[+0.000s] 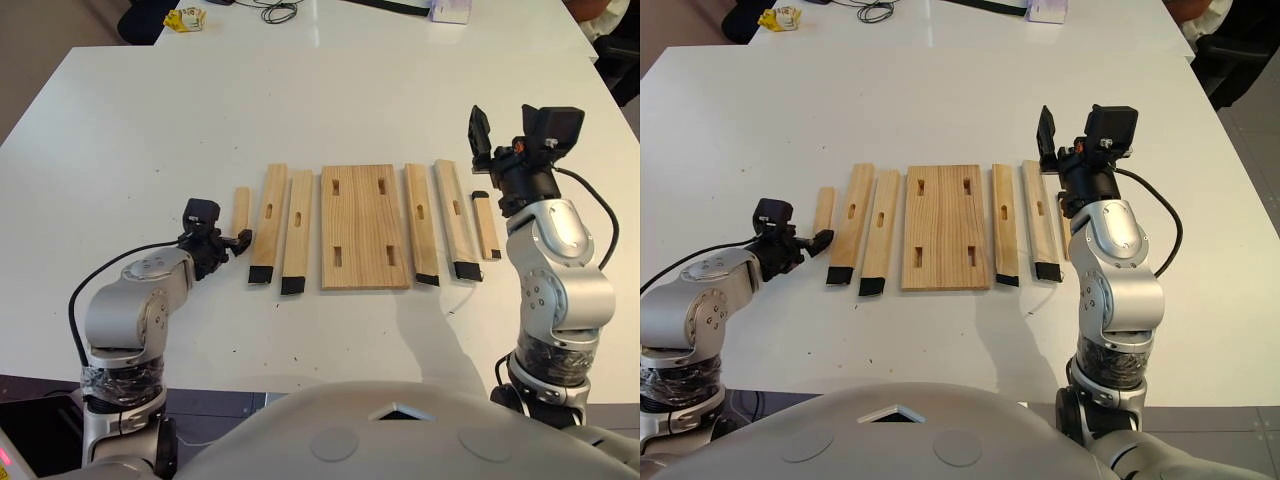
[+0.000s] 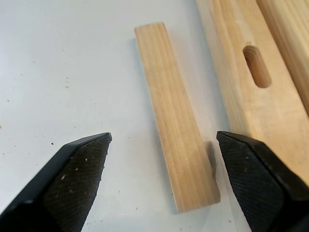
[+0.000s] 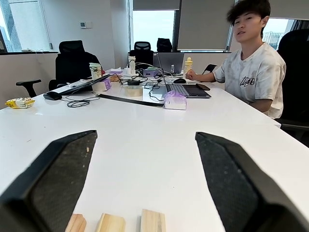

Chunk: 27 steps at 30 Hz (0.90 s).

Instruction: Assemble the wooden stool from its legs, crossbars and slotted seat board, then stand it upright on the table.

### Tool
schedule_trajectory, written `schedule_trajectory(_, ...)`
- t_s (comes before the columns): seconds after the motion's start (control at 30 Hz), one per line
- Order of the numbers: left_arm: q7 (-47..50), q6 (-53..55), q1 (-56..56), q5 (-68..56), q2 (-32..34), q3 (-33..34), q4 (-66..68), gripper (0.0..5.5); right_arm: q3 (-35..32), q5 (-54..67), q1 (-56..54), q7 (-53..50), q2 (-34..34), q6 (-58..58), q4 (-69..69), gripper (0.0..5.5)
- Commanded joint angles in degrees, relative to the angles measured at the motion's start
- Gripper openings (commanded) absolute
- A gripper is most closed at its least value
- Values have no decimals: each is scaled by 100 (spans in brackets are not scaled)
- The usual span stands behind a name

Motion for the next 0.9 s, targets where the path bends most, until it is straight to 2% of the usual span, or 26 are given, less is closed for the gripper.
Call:
schedule_trajectory(0.03,-78,127,10,10,99,15,16,405,-8,0,76,-56,59,129,-112,377)
schedule_trajectory(0.37,-309,987,-88,-348,-83,379,276,405,-14,4,108,-90,110,217,-192,377)
schedule_trajectory(0.57,-377,1194,-334,-412,-135,362,537,405,-14,8,92,-71,113,273,-208,377)
schedule_trajectory(0.9,-545,1248,-135,-440,-78,76,338,261,-3,12,91,-70,125,315,-224,379)
